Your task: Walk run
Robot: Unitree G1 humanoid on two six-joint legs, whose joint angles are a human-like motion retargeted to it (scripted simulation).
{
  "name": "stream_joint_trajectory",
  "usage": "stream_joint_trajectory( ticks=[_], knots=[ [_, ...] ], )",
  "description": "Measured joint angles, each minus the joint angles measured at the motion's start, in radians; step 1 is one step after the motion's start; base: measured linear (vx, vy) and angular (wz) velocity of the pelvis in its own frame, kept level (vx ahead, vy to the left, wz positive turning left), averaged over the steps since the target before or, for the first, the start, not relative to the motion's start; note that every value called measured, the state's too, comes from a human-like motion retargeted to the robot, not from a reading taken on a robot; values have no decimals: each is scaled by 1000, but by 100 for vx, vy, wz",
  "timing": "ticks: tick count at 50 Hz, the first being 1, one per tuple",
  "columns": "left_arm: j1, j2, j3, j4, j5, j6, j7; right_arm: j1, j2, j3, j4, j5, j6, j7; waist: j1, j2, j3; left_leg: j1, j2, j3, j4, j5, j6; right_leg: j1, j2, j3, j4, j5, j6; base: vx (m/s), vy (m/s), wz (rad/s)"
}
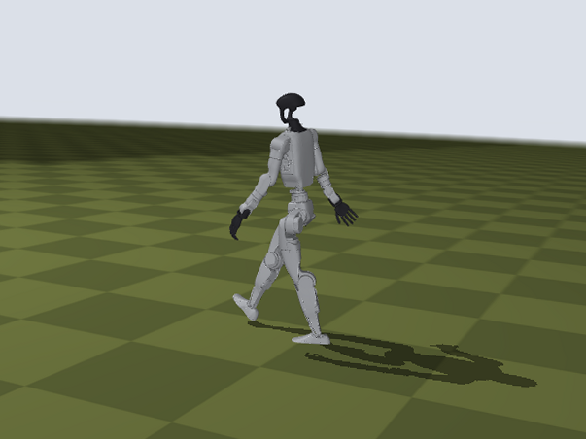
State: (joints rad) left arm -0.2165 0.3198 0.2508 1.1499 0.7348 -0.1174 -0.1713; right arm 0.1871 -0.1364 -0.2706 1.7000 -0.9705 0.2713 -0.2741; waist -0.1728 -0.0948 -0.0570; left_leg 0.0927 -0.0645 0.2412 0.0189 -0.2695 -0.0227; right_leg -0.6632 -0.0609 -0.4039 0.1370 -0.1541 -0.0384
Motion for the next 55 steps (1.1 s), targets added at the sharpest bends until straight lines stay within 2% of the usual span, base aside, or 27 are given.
stream_joint_trajectory(
  ticks=[3, 5, 7, 8, 10, 12, 15, 18, 20, 24, 26, 28, 30, 31, 33, 35, 37, 38, 40, 43, 45, 47, 50, 53, 55],
  knots=[
    [39, -11, -24, 11, 4, 26, 86, -11, -4, 0, 0, -27, 6, 32, 51, 9, -10, 53, -18, 21, 27, 0, -64, -1, 41, -30, 33, -36, -81, 109, -6, -43],
    [96, -24, -20, 54, 52, 82, 95, -39, -5, -1, 0, -61, -2, 26, 35, 41, -42, 68, -19, -4, 66, 83, -133, 10, 29, -132, 115, 12, -177, 131, -1, 17],
    [167, -44, 18, 97, 148, 138, 25, -58, 0, 19, -3, -77, -25, 1, -30, 52, -44, 100, -14, 14, 136, 254, -169, 33, -1, -48, 178, 68, -157, 133, -5, 116],
    [204, -61, 34, 128, 213, 166, -13, -69, 10, 19, -12, -76, -31, -12, -62, 60, -39, 109, 26, 78, 207, 380, -167, 44, -55, -47, 259, 42, -158, 119, 3, 149],
    [255, -99, 31, 187, 291, 205, -45, -82, 21, 7, -43, -61, -23, -33, -46, 35, -40, 64, 16, 92, 386, 580, -164, 104, -96, 60, 293, -7, -135, 120, 2, 67],
    [286, -104, 14, 256, 323, 220, -83, -104, 26, 23, -83, -29, 11, -48, 21, -21, -44, -6, -20, 157, 596, 630, -123, 213, -140, 23, 249, -41, -141, 119, -9, -34],
    [314, -88, 3, 329, 350, 234, -131, -181, 29, 36, -141, 49, 72, -89, 92, -68, -26, -197, 53, 185, 909, 476, -69, 344, -169, -21, 191, -73, -117, 105, -10, -5],
    [365, -114, 60, 321, 356, 217, -105, -243, 35, 37, -212, 88, 85, -137, 169, -61, -16, -372, 85, 165, 955, 414, -62, 454, -115, -22, 80, -59, -85, 84, -5, -46],
    [405, -129, 94, 313, 316, 193, -77, -279, 31, 60, -268, 102, 41, -155, 221, -51, -19, -474, 90, 162, 879, 378, -62, 516, -63, -8, 12, -61, -77, 99, -11, -76],
    [470, -149, 163, 329, 200, 164, -22, -355, 12, 109, -407, 36, -40, -108, 305, -3, -17, -638, 152, 223, 562, 277, 32, 652, 35, 26, -70, -92, -35, 94, -7, -78],
    [478, -158, 186, 353, 173, 169, -9, -382, -2, 129, -459, -2, -80, -82, 327, 12, -5, -679, 128, 196, 377, 259, 58, 710, 59, 43, -88, -110, -15, 96, 2, -57],
    [470, -164, 206, 390, 169, 196, -16, -404, -17, 156, -508, -37, -113, -64, 335, 12, -4, -730, 88, 144, 205, 241, 58, 760, 59, 61, -96, -131, 19, 107, 5, -40],
    [458, -160, 209, 420, 182, 230, -49, -408, -24, 184, -536, -59, -130, -62, 332, 10, -15, -767, 59, 115, 102, 245, 39, 796, 56, 74, -89, -138, 55, 104, 5, -23],
    [451, -153, 198, 428, 201, 245, -88, -395, -24, 196, -541, -72, -138, -67, 328, 12, -22, -765, 46, 106, 112, 238, 62, 818, 58, 84, -75, -124, 83, 113, 3, -20],
    [443, -142, 170, 425, 244, 263, -158, -352, -23, 210, -537, -100, -151, -75, 331, 14, -38, -748, 41, 130, 170, 242, 114, 854, 65, 109, -35, -75, 138, 146, 6, -36],
    [445, -144, 151, 393, 300, 255, -194, -288, -22, 197, -508, -137, -162, -68, 388, 20, -44, -713, 72, 134, 206, 323, 124, 880, 84, 168, 35, 42, 161, 130, 3, -106],
    [445, -160, 181, 358, 323, 224, -174, -233, -4, 191, -442, -188, -153, -64, 405, 20, -58, -708, 128, 83, 312, 287, 136, 841, 51, 146, 184, 287, 156, 124, -7, -120],
    [446, -166, 197, 345, 313, 211, -158, -210, 8, 200, -405, -200, -138, -70, 389, 25, -65, -687, 137, 50, 342, 247, 135, 804, 49, 162, 280, 387, 175, 138, -7, -65],
    [431, -161, 212, 326, 250, 213, -128, -167, 21, 218, -304, -197, -99, -73, 325, 73, -74, -569, 182, 115, 322, 177, 156, 729, 46, 81, 513, 496, 153, 112, -7, -21],
    [347, -116, 169, 330, 111, 229, -66, -122, 13, 181, -191, -204, -49, -7, 289, 74, -51, -419, 166, 138, 230, 153, 129, 517, -41, 62, 825, 269, 73, 85, -6, -13],
    [288, -91, 141, 324, 75, 223, -29, -84, 8, 131, -147, -221, -34, 27, 240, 71, -36, -344, 122, 113, 163, 158, 123, 396, -83, 39, 908, 203, 67, 105, -3, 87],
    [217, -59, 98, 294, 66, 205, -25, -35, 0, 77, -94, -204, -9, 23, 166, 87, -35, -285, 95, 65, 113, 153, 119, 276, -79, 14, 843, 158, 65, 92, -2, 132],
    [131, -8, 43, 236, 73, 174, -55, 1, -10, 32, -18, -137, 26, -11, 72, 88, -49, -245, 52, 7, 77, 128, 118, 142, -120, -32, 683, 92, 39, 92, -6, 115],
    [45, 59, 10, 123, 93, 129, -71, 46, -5, 21, 0, -64, 74, 29, -1, 71, -30, -168, 13, -35, 53, 81, 96, 47, -135, -66, 374, 16, -52, 81, -19, 89],
    [2, 97, -17, 40, 85, 94, -60, 73, 10, 8, 0, -49, 95, 84, -21, 62, -22, -108, -2, -63, 36, 48, 79, -4, -91, -30, 151, 15, -90, 80, -22, 65]
  ],
)
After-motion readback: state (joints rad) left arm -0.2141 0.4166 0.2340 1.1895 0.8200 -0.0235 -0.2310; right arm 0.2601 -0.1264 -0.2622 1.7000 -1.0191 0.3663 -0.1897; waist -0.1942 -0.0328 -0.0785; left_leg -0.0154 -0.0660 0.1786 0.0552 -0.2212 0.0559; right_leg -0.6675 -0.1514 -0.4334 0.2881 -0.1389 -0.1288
